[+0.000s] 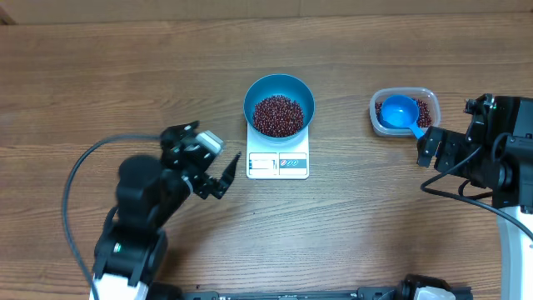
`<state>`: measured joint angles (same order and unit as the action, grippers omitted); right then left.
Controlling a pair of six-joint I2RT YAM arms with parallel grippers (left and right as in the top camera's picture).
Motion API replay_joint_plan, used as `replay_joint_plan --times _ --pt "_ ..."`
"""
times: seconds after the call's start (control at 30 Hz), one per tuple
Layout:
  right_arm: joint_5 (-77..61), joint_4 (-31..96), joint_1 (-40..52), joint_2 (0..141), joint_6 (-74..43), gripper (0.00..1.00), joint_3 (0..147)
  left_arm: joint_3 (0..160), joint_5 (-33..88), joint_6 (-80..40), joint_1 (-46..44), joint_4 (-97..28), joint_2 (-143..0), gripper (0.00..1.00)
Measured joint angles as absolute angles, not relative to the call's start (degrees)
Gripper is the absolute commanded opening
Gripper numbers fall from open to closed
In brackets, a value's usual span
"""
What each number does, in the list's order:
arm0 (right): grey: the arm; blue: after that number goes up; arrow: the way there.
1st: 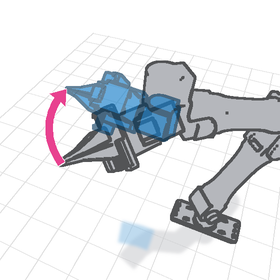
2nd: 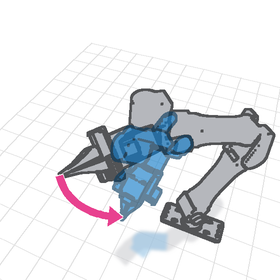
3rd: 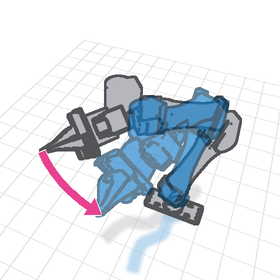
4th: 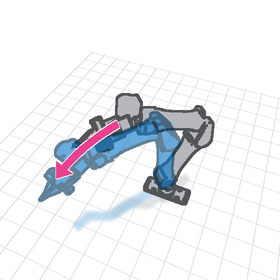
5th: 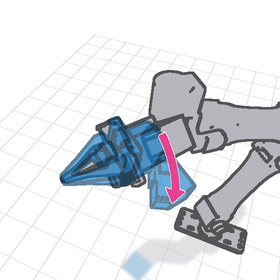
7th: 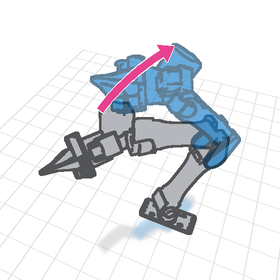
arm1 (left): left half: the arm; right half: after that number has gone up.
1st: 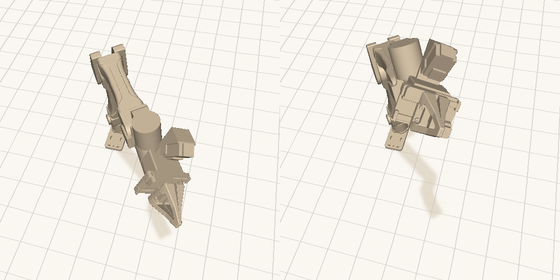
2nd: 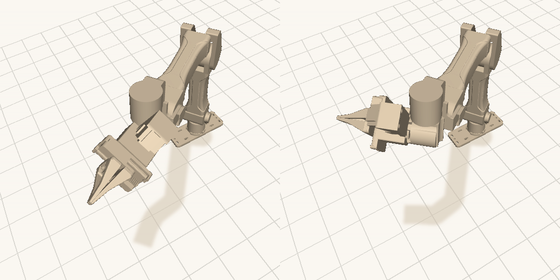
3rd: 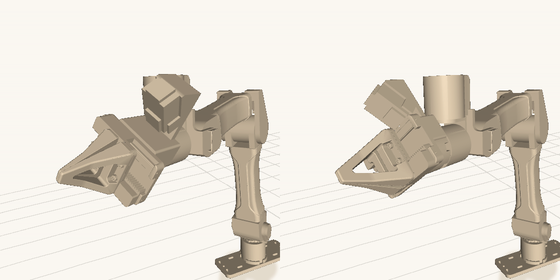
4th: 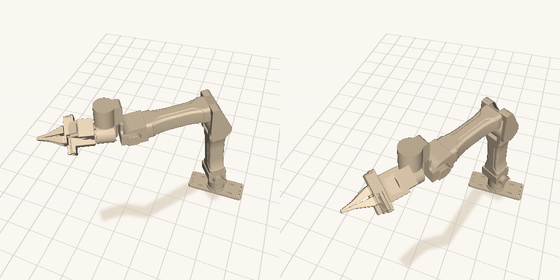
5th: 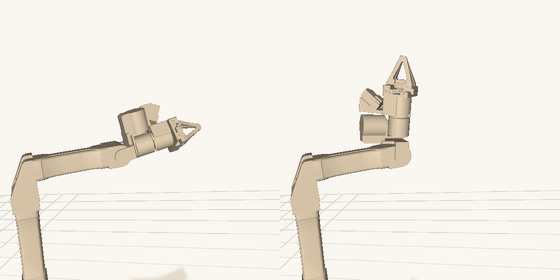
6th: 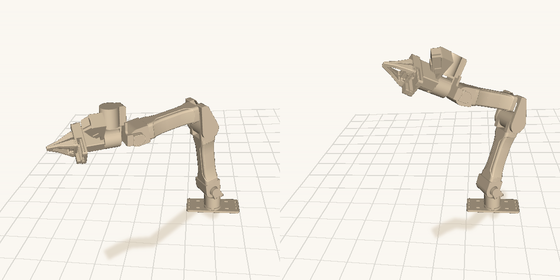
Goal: Scoop item into bowl and weigh 150g on scale
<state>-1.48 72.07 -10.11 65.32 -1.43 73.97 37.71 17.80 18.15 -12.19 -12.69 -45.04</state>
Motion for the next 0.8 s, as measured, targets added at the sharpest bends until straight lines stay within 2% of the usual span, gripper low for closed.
replay_joint_plan --times 0.57,0.8 --pt "-1.45 72.07 -10.11 65.36 -1.39 1.00 73.97 17.08 17.85 12.84 2.81 13.76 -18.63 1.00" --pt "-1.48 72.07 -10.11 65.36 -1.26 1.00 73.97 10.09 17.76 8.93 7.22 15.90 -10.13 1.00"
